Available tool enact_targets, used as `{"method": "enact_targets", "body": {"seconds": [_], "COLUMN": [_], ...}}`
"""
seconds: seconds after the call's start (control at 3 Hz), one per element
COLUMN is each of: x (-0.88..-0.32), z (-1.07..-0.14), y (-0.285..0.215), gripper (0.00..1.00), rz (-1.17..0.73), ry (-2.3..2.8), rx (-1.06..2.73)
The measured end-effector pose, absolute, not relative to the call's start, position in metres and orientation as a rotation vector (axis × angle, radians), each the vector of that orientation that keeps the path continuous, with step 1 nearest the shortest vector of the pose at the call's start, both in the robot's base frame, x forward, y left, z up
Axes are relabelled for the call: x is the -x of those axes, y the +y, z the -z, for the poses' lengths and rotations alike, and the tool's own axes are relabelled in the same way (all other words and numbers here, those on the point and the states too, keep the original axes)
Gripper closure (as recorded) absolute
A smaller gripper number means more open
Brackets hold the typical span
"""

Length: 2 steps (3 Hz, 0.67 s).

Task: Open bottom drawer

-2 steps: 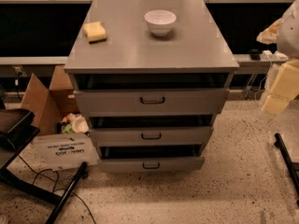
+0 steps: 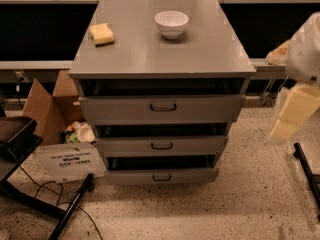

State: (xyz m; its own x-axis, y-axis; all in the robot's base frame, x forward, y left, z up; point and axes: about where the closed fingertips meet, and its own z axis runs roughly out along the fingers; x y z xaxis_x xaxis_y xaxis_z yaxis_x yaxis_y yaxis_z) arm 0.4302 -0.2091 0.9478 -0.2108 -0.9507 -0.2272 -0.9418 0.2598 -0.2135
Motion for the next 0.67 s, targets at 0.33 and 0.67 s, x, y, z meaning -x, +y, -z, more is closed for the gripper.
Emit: {"method": "enact_targets", "body": {"seconds": [0.33, 0.67], "x": [-0.417, -0.404], "z": [-0.887, -0.815], "y": [-0.203, -0.206], "gripper": [0.00, 0.00], "rz": [-0.013, -0.038], "ry": [2.245, 2.281], "rx": [1.755, 1.749]}}
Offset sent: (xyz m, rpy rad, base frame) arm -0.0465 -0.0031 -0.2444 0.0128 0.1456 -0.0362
